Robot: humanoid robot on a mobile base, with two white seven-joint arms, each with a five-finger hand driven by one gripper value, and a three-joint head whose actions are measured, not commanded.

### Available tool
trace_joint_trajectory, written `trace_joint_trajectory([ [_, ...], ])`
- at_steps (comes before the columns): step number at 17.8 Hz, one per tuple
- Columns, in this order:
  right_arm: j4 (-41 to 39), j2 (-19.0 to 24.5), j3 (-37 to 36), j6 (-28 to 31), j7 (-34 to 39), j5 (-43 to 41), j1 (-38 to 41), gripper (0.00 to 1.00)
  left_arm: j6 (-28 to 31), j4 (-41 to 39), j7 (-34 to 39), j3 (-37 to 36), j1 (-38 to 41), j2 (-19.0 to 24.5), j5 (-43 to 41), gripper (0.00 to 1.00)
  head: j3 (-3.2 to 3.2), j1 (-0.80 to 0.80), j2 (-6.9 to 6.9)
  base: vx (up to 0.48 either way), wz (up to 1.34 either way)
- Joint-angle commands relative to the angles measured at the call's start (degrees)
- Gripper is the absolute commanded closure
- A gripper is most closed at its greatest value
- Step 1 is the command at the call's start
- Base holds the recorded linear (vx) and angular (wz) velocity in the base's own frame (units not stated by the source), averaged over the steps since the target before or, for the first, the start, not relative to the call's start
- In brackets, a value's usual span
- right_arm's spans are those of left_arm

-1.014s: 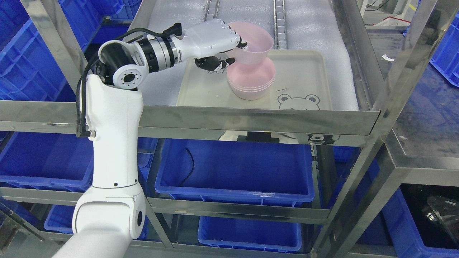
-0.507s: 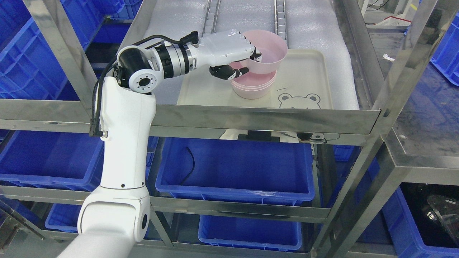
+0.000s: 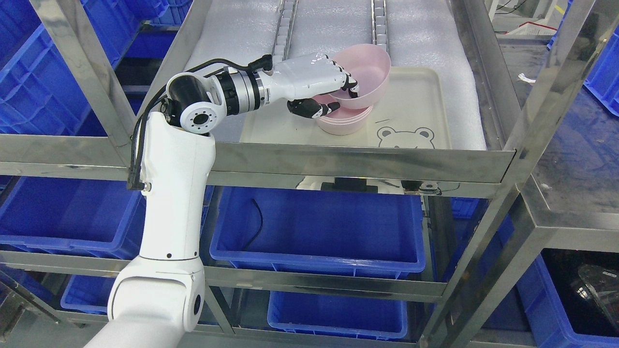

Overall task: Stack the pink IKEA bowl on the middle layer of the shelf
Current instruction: 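Lower the held bowl into the pink bowl on the tray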

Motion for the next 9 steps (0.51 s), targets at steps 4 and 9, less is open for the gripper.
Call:
trace_joint_trajectory([
  [4,-1.0,-1.0,0.0,-0.1,0.0,0.0,0.3,0.00,0.0,0.5,0.0,4.5,-3.4,0.7,3.9,0.59,0.00,0.00,0.00,-0.003,-0.01],
  [9,-1.0,-1.0,0.0,-0.1,0.0,0.0,0.3,0.00,0.4,0.8,-0.3,4.7,-5.9,0.7,13.7,0.59,0.00,0.00,0.00,0.000,0.00],
])
